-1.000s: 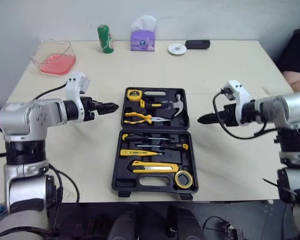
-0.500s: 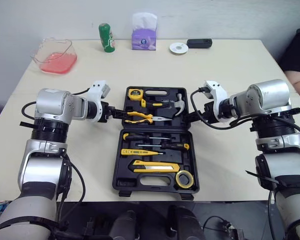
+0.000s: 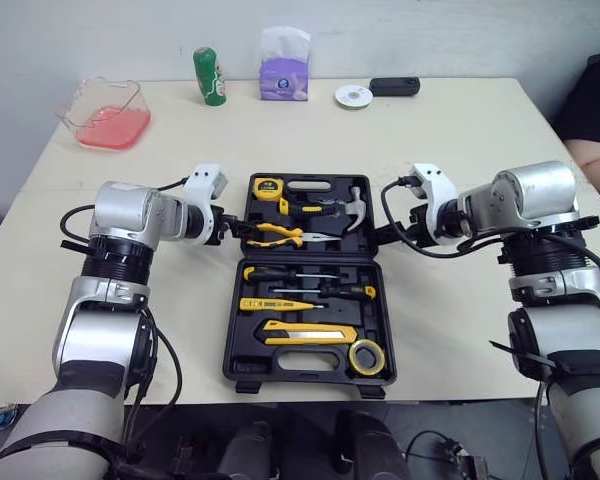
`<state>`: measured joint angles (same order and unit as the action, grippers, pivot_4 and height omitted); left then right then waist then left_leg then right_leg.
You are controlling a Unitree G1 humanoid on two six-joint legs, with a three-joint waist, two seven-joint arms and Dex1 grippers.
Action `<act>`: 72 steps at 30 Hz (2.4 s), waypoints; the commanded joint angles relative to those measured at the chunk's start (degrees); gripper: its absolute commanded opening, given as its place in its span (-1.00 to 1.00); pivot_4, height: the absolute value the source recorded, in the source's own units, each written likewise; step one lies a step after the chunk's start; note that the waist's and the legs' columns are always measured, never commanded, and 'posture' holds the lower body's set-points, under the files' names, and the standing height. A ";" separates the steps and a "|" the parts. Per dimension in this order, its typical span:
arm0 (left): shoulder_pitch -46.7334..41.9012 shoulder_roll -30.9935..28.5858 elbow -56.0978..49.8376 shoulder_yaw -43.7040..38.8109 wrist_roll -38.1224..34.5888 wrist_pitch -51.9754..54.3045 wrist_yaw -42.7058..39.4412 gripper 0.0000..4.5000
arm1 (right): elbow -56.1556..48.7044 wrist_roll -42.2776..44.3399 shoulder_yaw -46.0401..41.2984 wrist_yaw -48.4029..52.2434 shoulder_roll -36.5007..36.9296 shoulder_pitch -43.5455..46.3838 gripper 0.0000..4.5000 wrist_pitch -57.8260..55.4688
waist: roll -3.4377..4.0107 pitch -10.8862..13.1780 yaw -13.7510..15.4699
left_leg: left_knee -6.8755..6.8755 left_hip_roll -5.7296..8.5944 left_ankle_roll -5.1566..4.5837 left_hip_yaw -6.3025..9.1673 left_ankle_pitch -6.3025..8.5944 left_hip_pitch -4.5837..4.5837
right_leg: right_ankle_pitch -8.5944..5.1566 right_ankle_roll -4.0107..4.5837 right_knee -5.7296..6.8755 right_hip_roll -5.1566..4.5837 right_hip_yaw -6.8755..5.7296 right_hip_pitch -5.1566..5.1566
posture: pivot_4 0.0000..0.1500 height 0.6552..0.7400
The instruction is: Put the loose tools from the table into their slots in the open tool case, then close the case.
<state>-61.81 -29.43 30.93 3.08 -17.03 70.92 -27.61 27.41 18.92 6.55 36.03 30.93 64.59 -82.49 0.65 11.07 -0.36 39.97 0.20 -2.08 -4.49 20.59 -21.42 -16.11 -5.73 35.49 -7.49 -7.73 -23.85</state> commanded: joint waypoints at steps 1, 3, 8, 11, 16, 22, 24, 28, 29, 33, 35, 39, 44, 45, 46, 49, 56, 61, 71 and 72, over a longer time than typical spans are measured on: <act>-1.58 -0.57 0.76 0.47 1.54 -1.35 -0.81 0.97 | 0.34 -0.78 -0.42 -0.85 -0.33 2.31 1.00 1.39 | 0.00 0.00 -0.02 | 0.00 0.00 0.00 -0.01 0.00 -0.01 | 0.00 0.00 0.02 0.00 0.00 -0.02 | 1.00 1.00; -1.49 -0.62 1.20 1.29 2.18 -1.88 -1.19 0.97 | 1.23 -1.14 -0.38 -1.43 -0.65 2.59 1.00 2.05 | 0.00 0.00 -0.10 | 0.00 0.00 0.00 -0.02 0.00 0.00 | 0.00 0.00 0.02 0.00 0.01 -0.02 | 1.00 1.00; -1.59 -0.02 3.16 1.55 3.30 -3.15 -1.48 0.97 | 3.54 -2.66 0.44 -2.41 -1.60 3.28 1.00 4.13 | 0.00 0.00 -0.12 | 0.01 0.00 0.01 -0.03 -0.01 0.03 | 0.00 0.00 0.06 0.00 0.04 -0.02 | 1.00 1.00; -1.51 0.47 3.05 1.54 3.30 -3.15 -1.52 0.97 | 4.34 -3.37 1.00 -2.35 -1.90 3.41 1.00 4.60 | -0.01 -0.01 -0.11 | 0.01 0.00 0.00 -0.06 -0.04 0.05 | 0.00 0.00 0.10 -0.02 0.07 -0.02 | 1.00 1.00; -1.50 1.42 3.21 1.27 3.56 -3.29 -1.14 0.39 | 5.73 -4.12 0.76 -2.66 -2.10 3.13 0.39 4.69 | -0.01 -0.01 0.07 | 0.02 0.02 -0.01 -0.07 -0.06 0.09 | 0.00 0.00 0.14 -0.03 0.10 0.00 | 1.00 1.00; -2.30 2.03 4.38 0.42 3.88 -4.08 -0.84 -0.80 | 9.14 -3.64 -2.91 -4.46 -3.96 5.06 -0.96 2.74 | -0.05 -0.04 0.04 | 0.06 0.02 -0.01 -0.07 -0.10 0.16 | 0.00 0.00 0.19 -0.05 0.11 0.06 | 1.00 1.00; -2.64 2.29 4.59 -0.27 3.42 -3.89 -0.71 -0.89 | 9.90 -3.34 -4.82 -5.29 -4.55 5.52 -1.00 1.73 | -0.05 -0.04 0.08 | 0.05 0.02 0.02 -0.07 -0.13 0.19 | 0.00 0.00 0.23 -0.06 0.13 0.06 | 1.00 1.00; -3.22 3.16 4.09 -3.43 2.02 -3.68 0.16 -0.89 | 10.29 -2.51 -10.14 -7.81 -6.05 6.18 -1.00 -0.42 | -0.05 -0.04 0.07 | 0.04 0.02 0.03 -0.06 -0.13 0.17 | 0.00 0.00 0.23 -0.06 0.14 0.05 | 1.00 1.00; -3.16 3.45 3.55 -4.64 1.51 -4.22 0.46 -0.89 | 9.78 -2.38 -12.12 -9.07 -6.64 6.16 -1.00 -0.24 | -0.05 -0.04 0.07 | 0.04 0.02 0.03 -0.06 -0.13 0.17 | 0.00 0.00 0.23 -0.06 0.14 0.05 | 1.00 1.00; -1.53 5.15 0.00 -10.51 -0.85 -10.59 1.77 -0.91 | 2.75 -1.33 -16.10 -10.72 -7.98 3.66 -1.00 4.64 | -0.05 -0.04 -0.10 | 0.03 0.02 0.03 -0.05 -0.13 0.08 | 0.00 0.00 0.23 -0.07 0.15 -0.03 | 1.00 1.00; -0.32 4.82 -1.78 -11.88 -0.83 -10.35 2.92 -0.92 | -6.05 -1.34 -14.87 -9.30 -7.83 -0.50 -1.00 12.74 | -0.07 -0.03 -0.23 | -0.02 0.02 0.03 -0.04 -0.13 0.02 | 0.00 0.00 0.22 -0.07 0.15 -0.12 | 1.00 1.00; 4.64 4.77 -6.54 -13.37 -1.01 -17.67 2.57 -0.96 | -17.12 -4.15 -10.99 -7.15 -5.92 -9.79 -1.00 28.28 | -0.07 -0.03 -0.62 | 0.02 0.10 0.04 -0.15 -0.14 -0.55 | 0.01 0.00 0.40 -0.09 0.19 -0.82 | 1.00 1.00; 12.19 6.44 -9.51 -16.00 -0.08 -34.77 4.29 -1.00 | -20.68 -10.94 -8.70 -8.57 -4.80 -21.53 -1.00 57.77 | -0.08 -0.03 -1.06 | 0.07 0.11 0.01 -0.15 -0.16 -0.71 | 0.01 -0.01 0.38 -0.11 0.17 -0.94 | 1.00 1.00; 14.03 7.41 -10.21 -16.69 -0.17 -40.48 4.12 -1.00 | -19.45 -14.61 -6.46 -7.92 -2.76 -24.60 -1.00 69.29 | -0.08 -0.03 -1.00 | 0.06 0.11 0.00 -0.16 -0.16 -0.69 | 0.01 -0.02 0.36 -0.11 0.16 -0.91 | 1.00 1.00; 16.05 7.76 -10.95 -16.39 1.16 -45.99 4.94 -1.00 | -17.51 -17.19 -5.84 -8.71 -1.55 -27.19 -1.00 78.99 | -0.08 -0.03 -1.00 | 0.06 0.11 -0.01 -0.15 -0.17 -0.69 | 0.01 -0.02 0.34 -0.12 0.15 -0.91 | 1.00 1.00; 20.08 8.07 -11.66 -15.37 3.44 -58.90 4.66 -1.00 | -10.91 -23.59 -3.68 -12.13 1.67 -30.58 -1.00 98.11 | -0.10 -0.01 -1.13 | 0.07 0.12 -0.04 -0.22 -0.19 -0.68 | 0.02 -0.03 0.35 -0.15 0.18 -0.91 | 1.00 1.00; 29.12 5.24 -10.45 -11.55 9.74 -79.64 3.40 -1.00 | 0.90 -40.68 2.13 -25.40 8.44 -33.68 -1.00 125.99 | -0.11 -0.02 -1.20 | 0.04 0.07 -0.08 -0.26 -0.22 -0.63 | 0.03 -0.04 0.35 -0.20 0.17 -0.89 | 1.00 1.00; 34.17 3.73 -9.67 -10.21 11.59 -83.26 3.09 -1.00 | 5.73 -46.79 4.55 -30.77 10.52 -35.96 -1.00 132.28 | -0.16 -0.05 -1.29 | 0.02 -0.02 -0.08 -0.38 -0.22 -0.28 | 0.03 -0.03 0.37 -0.18 0.20 -0.58 | 1.00 1.00; 40.39 0.42 -15.67 -12.65 4.06 -76.21 -3.15 0.37 | 1.72 -31.83 5.32 -15.31 13.11 -40.20 -0.05 131.37 | -0.26 -0.05 -0.86 | -0.18 -0.10 -0.14 -0.27 -0.16 0.70 | 0.01 0.00 0.00 -0.26 0.36 0.48 | 1.00 1.00; 41.76 -0.89 -16.93 -13.70 2.63 -73.85 -4.42 0.58 | 0.22 -29.50 4.88 -13.29 13.87 -41.31 0.19 130.79 | -0.26 -0.05 -0.89 | -0.18 -0.10 -0.15 -0.25 -0.15 0.68 | 0.01 0.00 -0.01 -0.27 0.40 0.47 | 1.00 1.00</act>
<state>-21.00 -29.02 18.15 -8.72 -11.71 -5.06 -30.18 31.04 -15.35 12.79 19.35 43.54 23.83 48.53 0.39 11.02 -1.24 39.78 0.10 -2.23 -4.73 20.44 -20.74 -16.09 -5.73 35.45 -7.76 -7.33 -23.38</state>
